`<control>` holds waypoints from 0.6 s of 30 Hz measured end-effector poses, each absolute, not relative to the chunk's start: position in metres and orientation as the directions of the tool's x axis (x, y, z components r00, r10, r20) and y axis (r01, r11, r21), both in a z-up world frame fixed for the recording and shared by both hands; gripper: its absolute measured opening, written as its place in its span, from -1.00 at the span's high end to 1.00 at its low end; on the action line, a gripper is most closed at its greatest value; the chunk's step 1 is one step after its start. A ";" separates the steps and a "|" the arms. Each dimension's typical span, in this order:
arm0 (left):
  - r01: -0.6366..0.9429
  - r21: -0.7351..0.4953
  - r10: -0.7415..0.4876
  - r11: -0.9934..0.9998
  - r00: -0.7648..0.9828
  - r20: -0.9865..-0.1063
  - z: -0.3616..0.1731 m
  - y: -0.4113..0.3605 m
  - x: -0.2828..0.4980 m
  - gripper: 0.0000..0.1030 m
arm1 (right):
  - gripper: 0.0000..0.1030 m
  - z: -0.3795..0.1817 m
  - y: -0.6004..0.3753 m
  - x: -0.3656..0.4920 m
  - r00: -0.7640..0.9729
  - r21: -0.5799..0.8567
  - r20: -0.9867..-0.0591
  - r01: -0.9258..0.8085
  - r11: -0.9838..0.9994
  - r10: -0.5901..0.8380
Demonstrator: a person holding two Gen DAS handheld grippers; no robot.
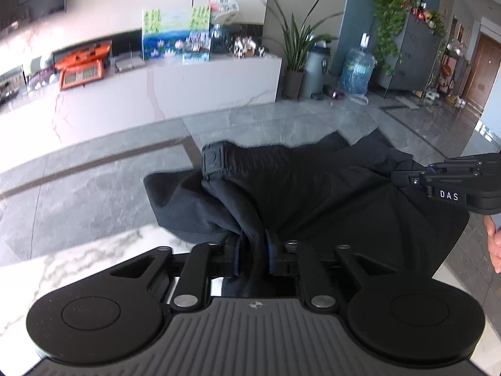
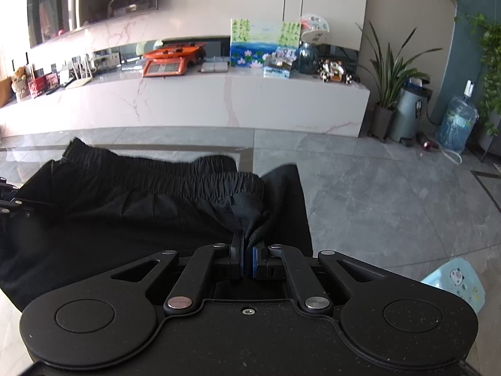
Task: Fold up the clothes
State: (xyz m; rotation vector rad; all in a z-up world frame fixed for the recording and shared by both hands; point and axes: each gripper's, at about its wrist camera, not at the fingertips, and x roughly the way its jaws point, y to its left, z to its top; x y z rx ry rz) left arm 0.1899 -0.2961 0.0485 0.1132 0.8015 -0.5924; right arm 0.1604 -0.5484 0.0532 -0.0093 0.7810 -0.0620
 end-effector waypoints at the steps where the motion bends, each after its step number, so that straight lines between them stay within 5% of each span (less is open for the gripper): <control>1: 0.534 -0.128 -0.453 0.836 0.540 -0.710 0.048 -0.295 0.191 0.52 | 0.92 0.051 -0.547 0.159 0.706 -0.035 -0.705 0.053 0.998 -0.062; 8: 0.518 -0.054 -0.390 0.854 0.569 -0.724 0.070 -0.287 0.183 -0.05 | 0.22 0.082 -0.537 0.146 0.722 -0.043 -0.685 0.090 0.995 -0.095; 18: 0.484 0.009 -0.351 0.875 0.646 -0.679 0.139 -0.232 0.117 -0.18 | 0.02 0.161 -0.490 0.095 0.773 -0.033 -0.629 0.085 0.996 -0.087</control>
